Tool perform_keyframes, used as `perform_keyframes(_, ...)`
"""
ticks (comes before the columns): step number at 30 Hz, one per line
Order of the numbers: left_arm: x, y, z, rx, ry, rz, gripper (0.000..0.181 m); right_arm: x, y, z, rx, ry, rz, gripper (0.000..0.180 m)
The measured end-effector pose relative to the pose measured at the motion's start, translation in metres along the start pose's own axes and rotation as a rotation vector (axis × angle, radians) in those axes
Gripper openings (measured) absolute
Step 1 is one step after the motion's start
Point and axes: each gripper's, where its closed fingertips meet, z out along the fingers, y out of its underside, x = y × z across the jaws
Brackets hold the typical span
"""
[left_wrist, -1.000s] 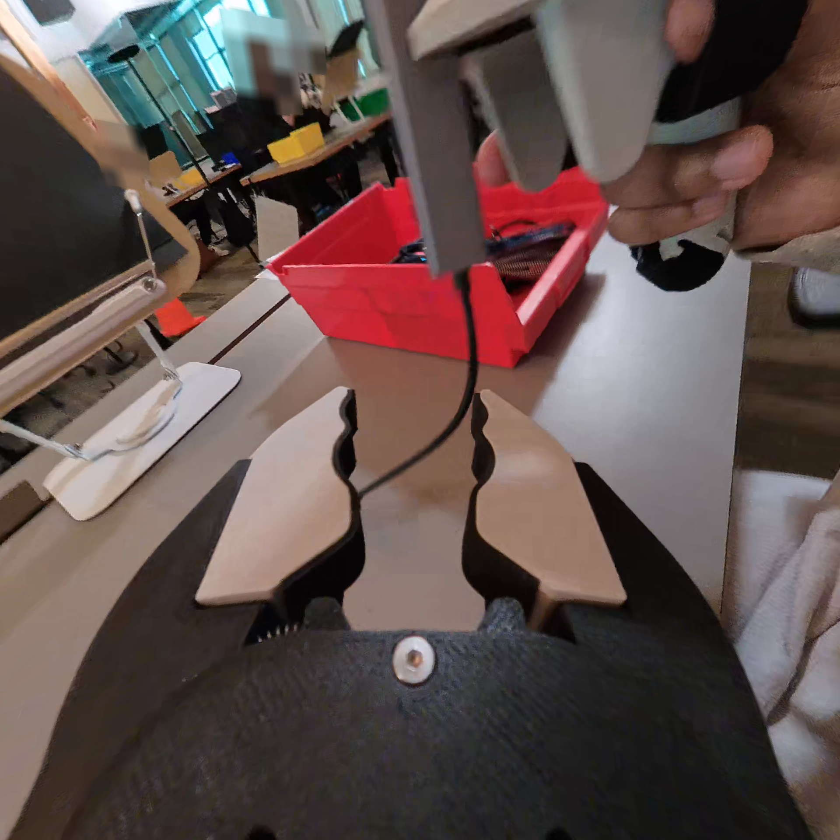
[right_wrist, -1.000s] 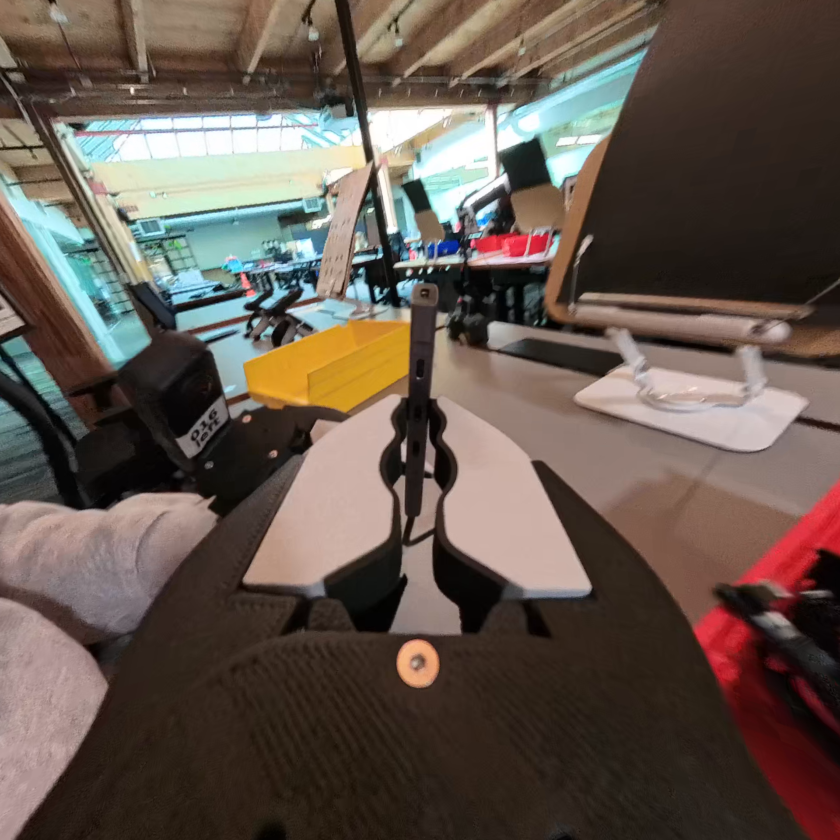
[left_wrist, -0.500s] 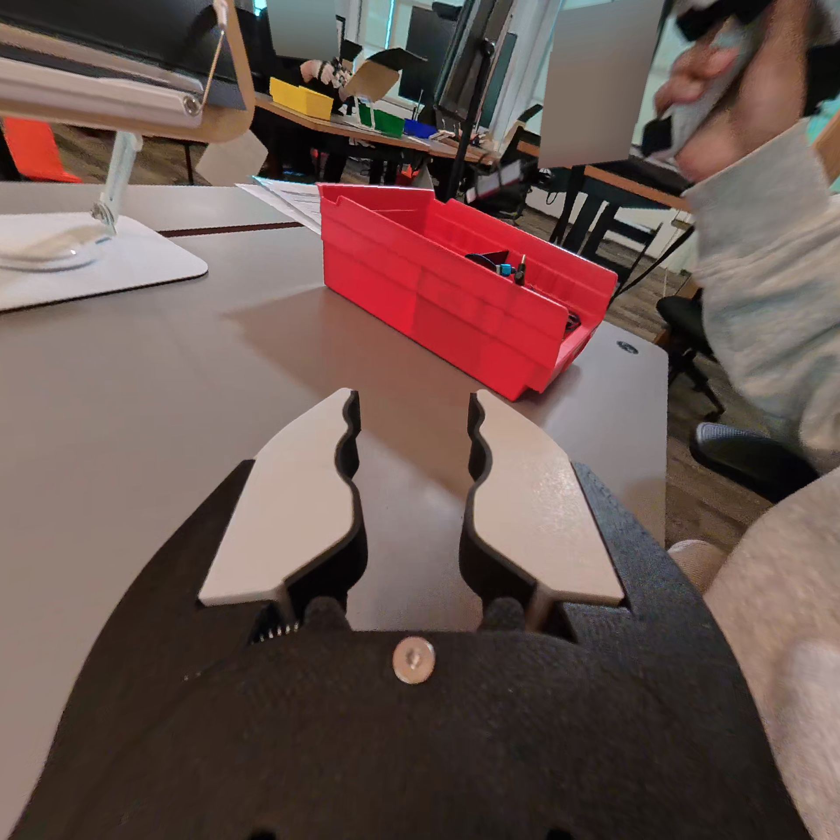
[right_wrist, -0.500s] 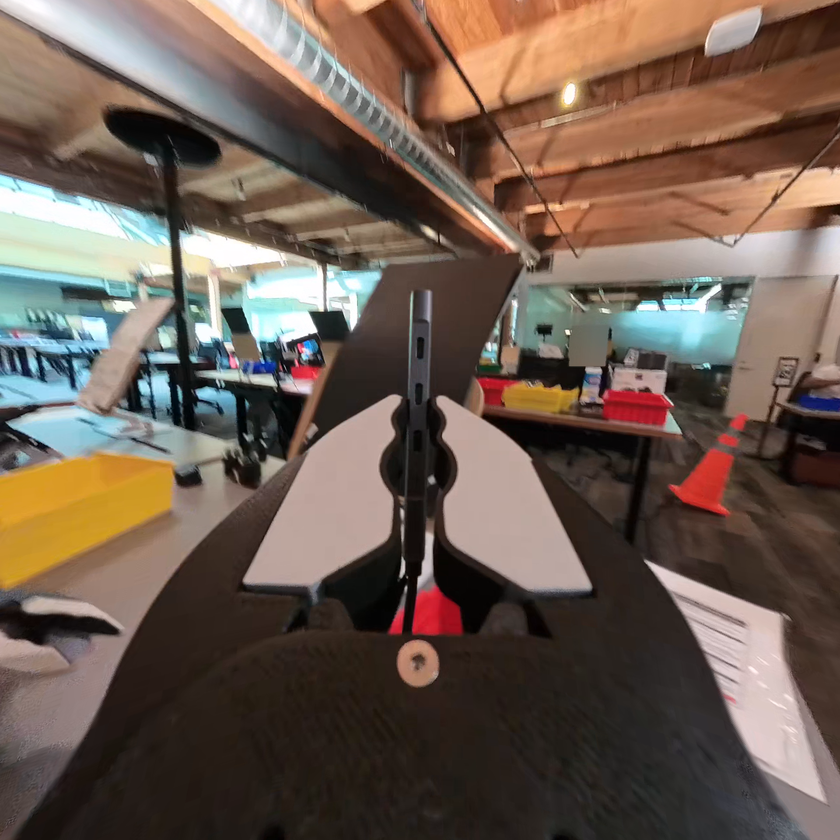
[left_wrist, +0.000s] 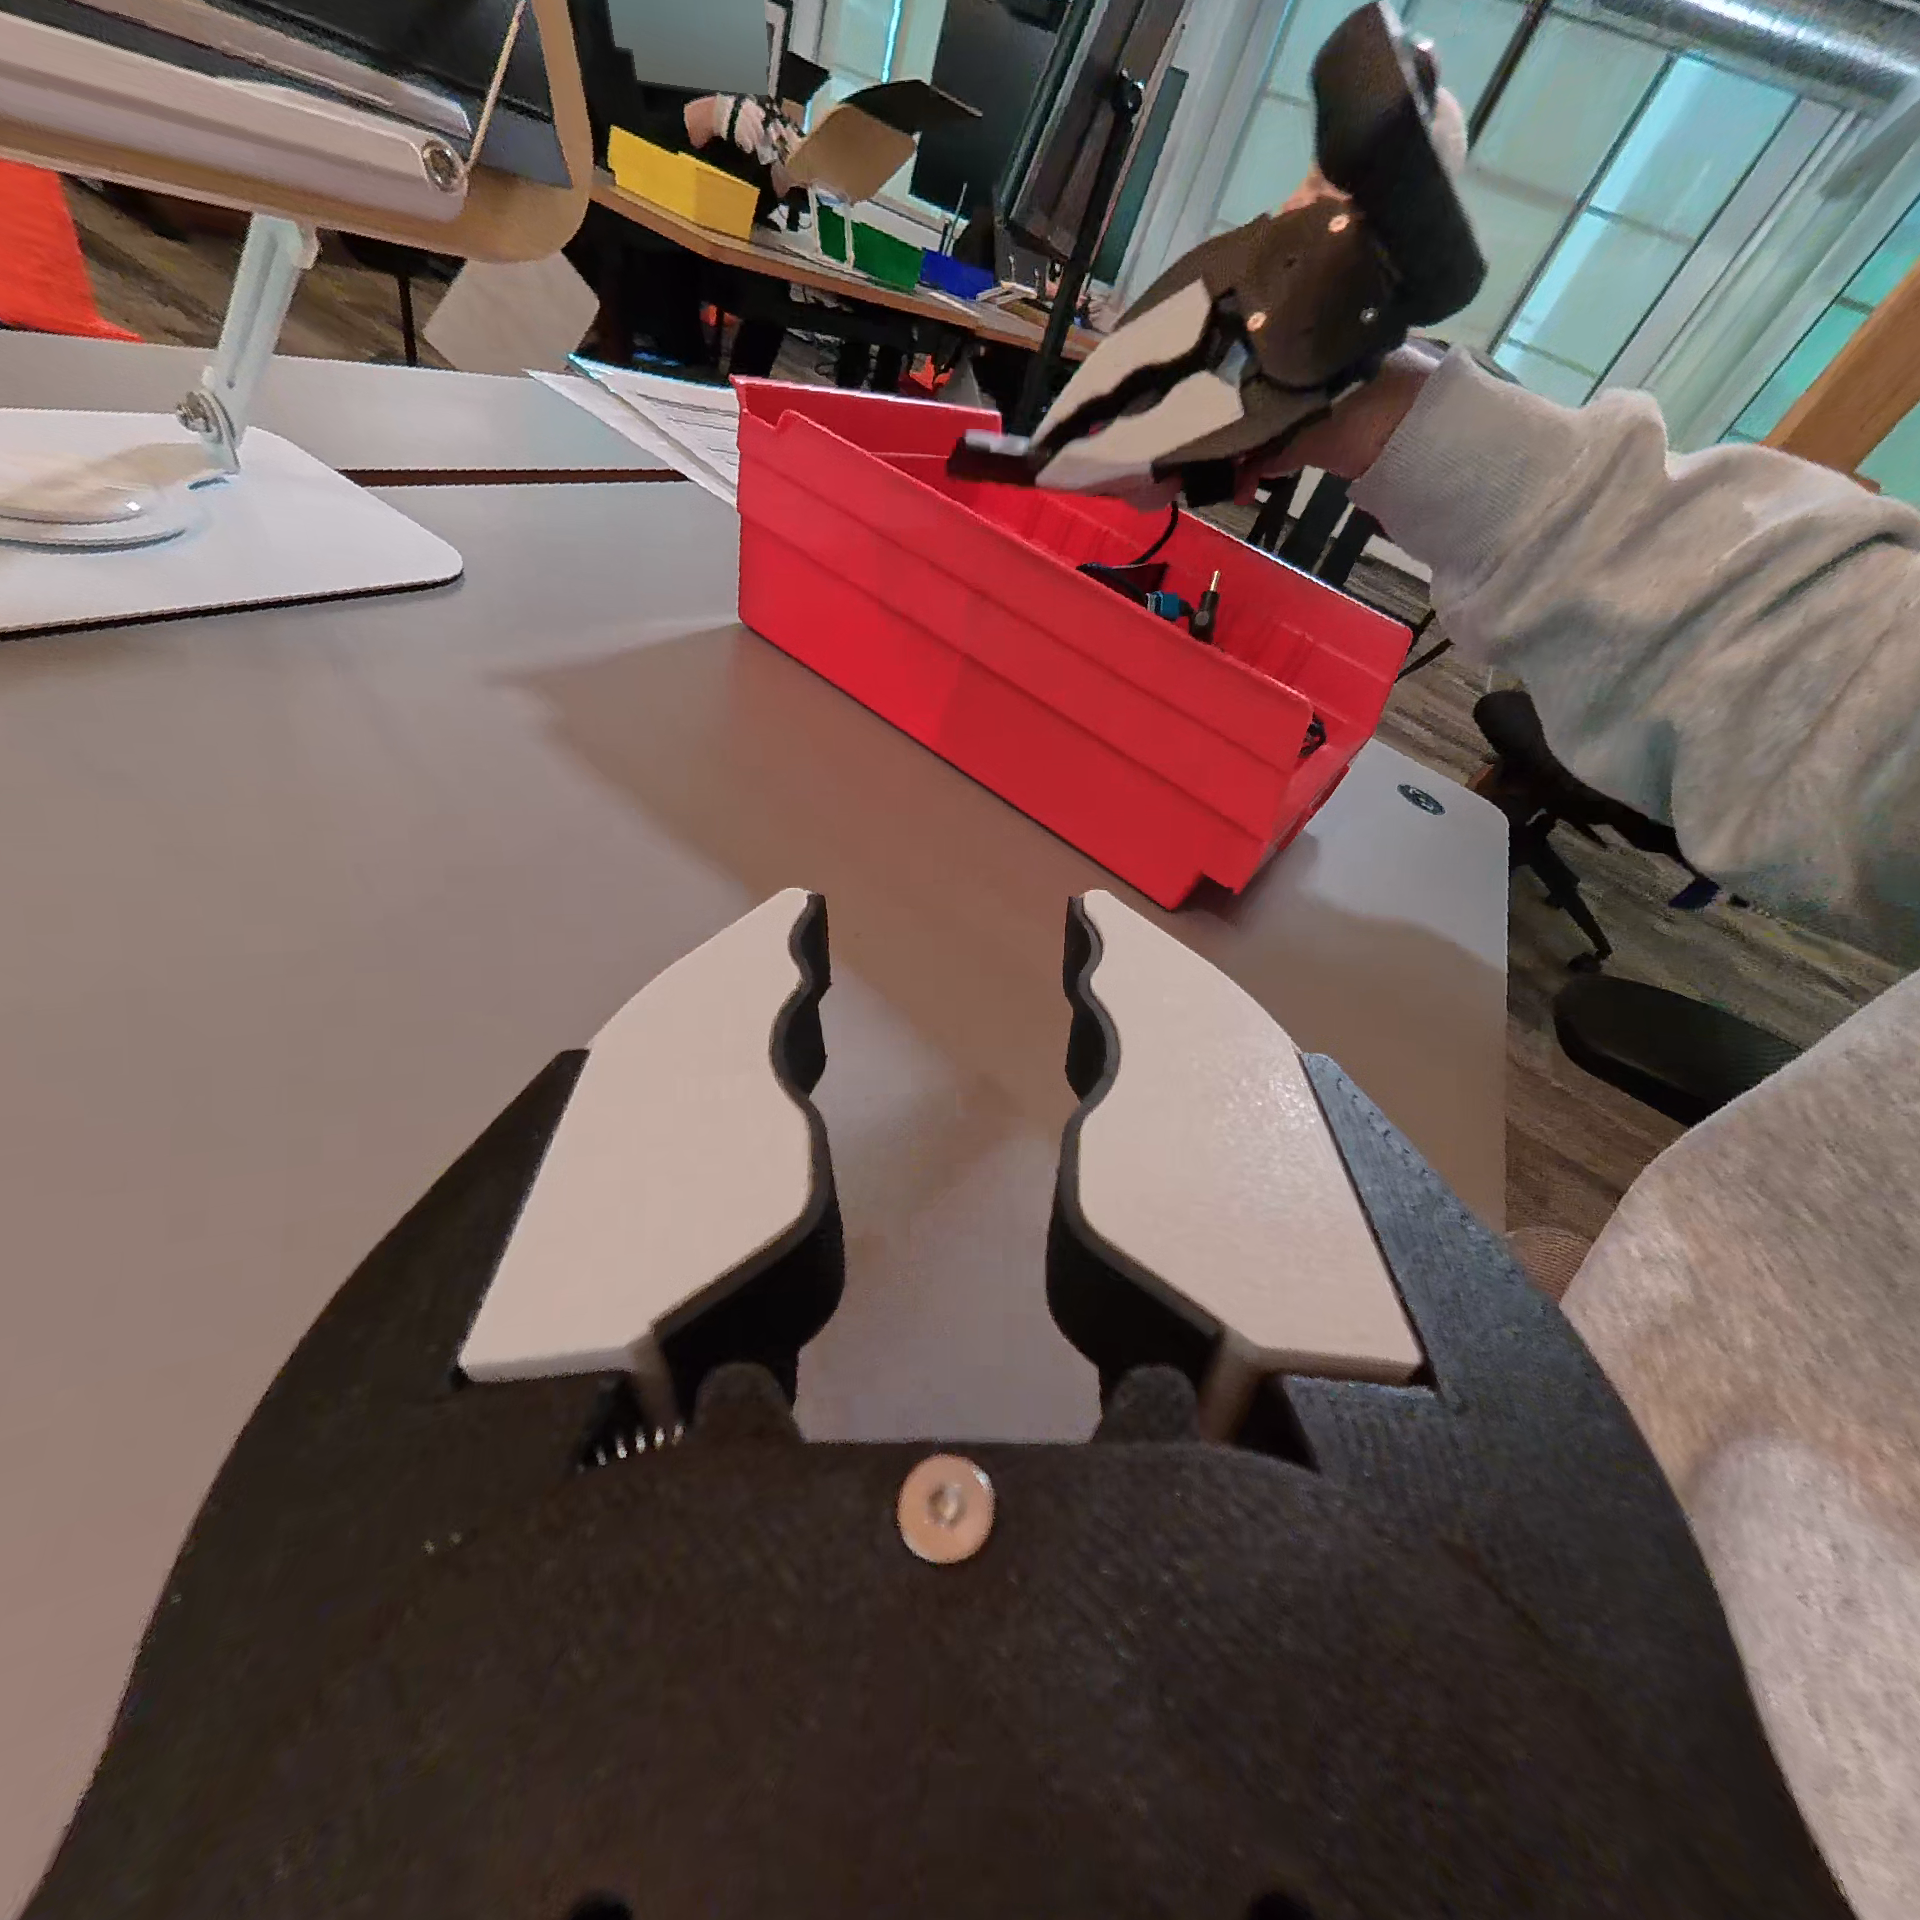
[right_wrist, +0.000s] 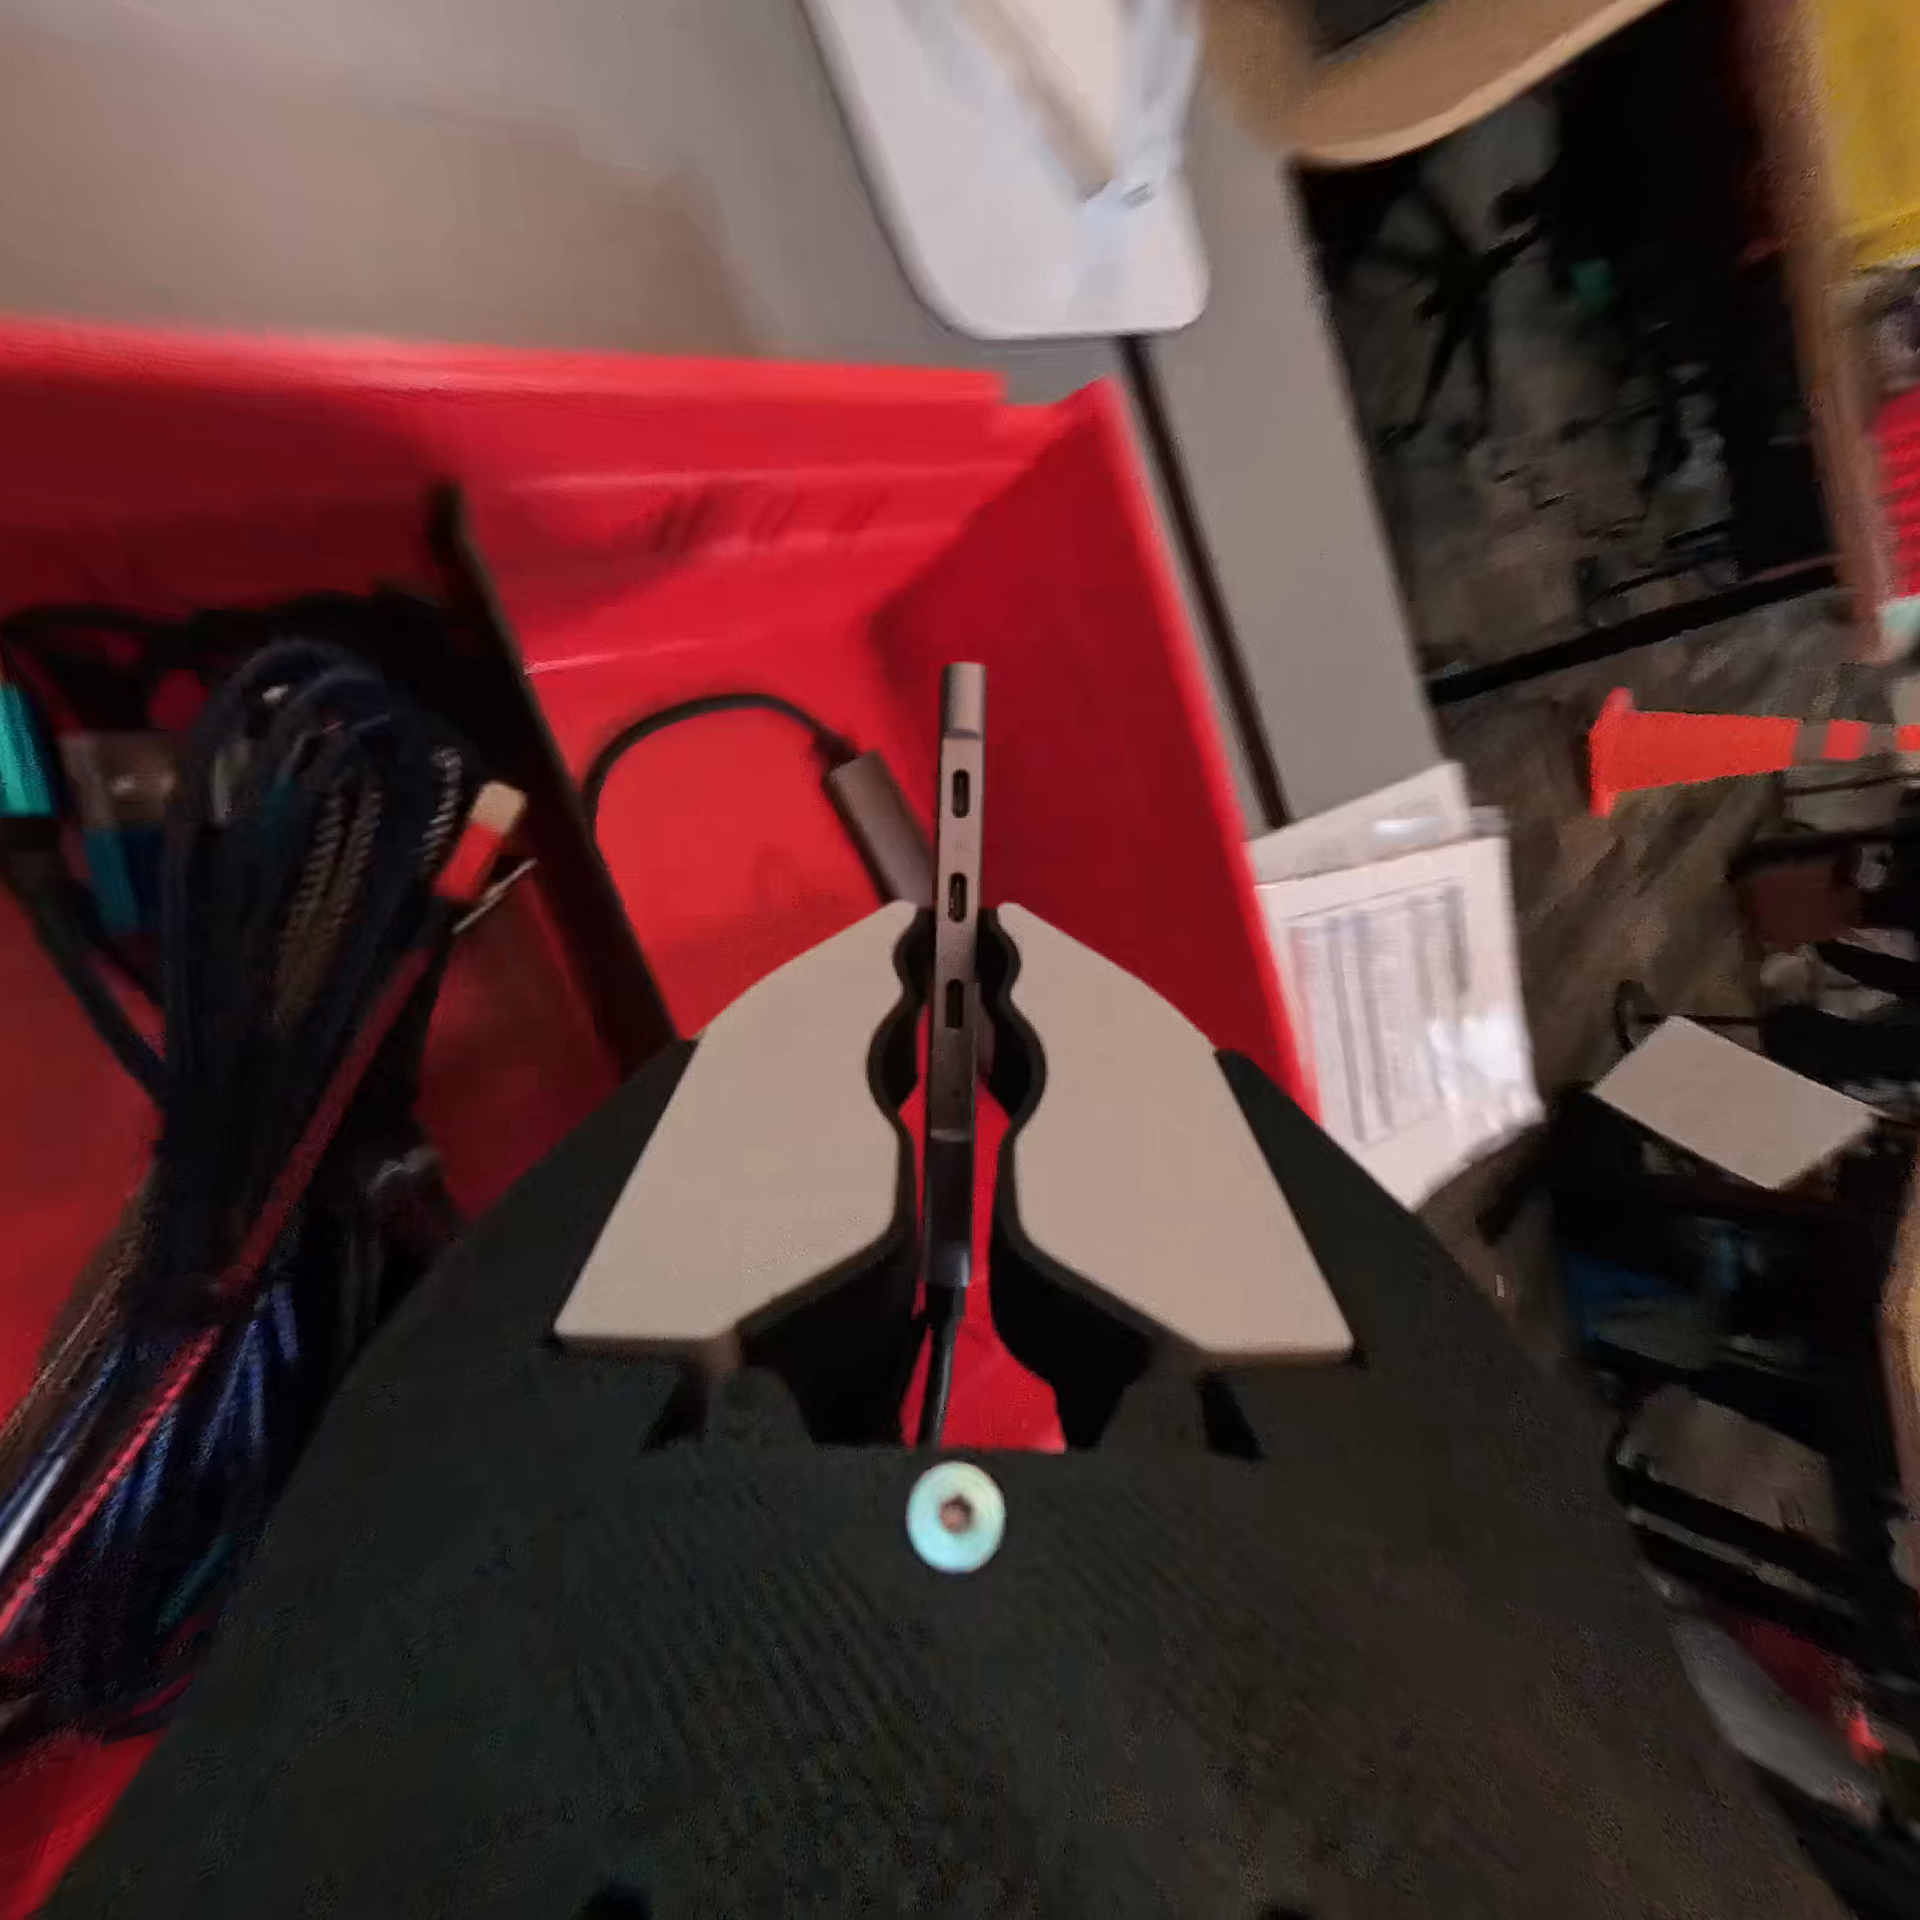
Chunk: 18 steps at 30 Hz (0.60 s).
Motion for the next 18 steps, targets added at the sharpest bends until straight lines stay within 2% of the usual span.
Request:
perform_keyframes(3,0.002,0.0,0.0,0.003,0.019,-0.021,0.046,-0.024,0.004,0.019,-0.026,-0.158,0.03,0.009)
perform_keyframes(10,0.003,-0.004,-0.003,0.017,0.023,-0.026,0.045,-0.033,0.026,0.041,-0.198,-0.329,0.125,0.011)
perform_keyframes(14,0.003,-0.005,-0.004,0.02,0.027,-0.029,0.045,-0.028,0.028,0.039,-0.229,-0.358,0.17,0.027)
perform_keyframes(18,0.004,-0.006,-0.004,0.025,0.031,-0.037,0.044,-0.022,0.017,0.022,-0.174,-0.391,0.316,0.044)
